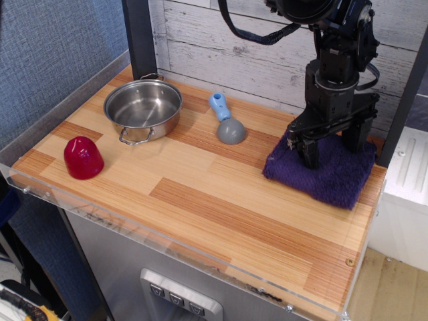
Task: Move the cloth to the top-right corner of the counter.
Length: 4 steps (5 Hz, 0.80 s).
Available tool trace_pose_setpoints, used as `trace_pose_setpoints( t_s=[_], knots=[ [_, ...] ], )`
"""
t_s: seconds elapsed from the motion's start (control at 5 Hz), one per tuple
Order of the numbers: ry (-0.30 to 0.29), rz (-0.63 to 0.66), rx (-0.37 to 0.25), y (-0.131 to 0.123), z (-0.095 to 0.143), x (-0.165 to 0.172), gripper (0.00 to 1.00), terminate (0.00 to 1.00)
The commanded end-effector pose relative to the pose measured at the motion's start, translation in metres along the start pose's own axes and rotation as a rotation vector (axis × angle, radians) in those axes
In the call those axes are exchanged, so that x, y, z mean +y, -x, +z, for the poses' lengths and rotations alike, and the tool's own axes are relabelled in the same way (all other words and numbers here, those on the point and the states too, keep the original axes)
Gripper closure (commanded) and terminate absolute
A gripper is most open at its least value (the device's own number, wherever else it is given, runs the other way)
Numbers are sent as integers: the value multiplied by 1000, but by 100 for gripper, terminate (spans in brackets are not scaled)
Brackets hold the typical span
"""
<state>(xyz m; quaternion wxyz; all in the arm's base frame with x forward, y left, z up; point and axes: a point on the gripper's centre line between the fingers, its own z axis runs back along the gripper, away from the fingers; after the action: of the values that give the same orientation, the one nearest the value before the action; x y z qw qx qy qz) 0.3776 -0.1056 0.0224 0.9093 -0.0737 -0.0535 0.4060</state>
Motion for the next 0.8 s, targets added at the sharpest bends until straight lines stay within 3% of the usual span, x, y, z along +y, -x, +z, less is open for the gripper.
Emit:
trace_pose_setpoints(
  t_s=[0.0, 0.6],
  knots=[
    [153, 60, -71, -13, 68, -12, 0, 0],
    [269, 99, -158, -6, 147, -1, 0, 0]
  ],
)
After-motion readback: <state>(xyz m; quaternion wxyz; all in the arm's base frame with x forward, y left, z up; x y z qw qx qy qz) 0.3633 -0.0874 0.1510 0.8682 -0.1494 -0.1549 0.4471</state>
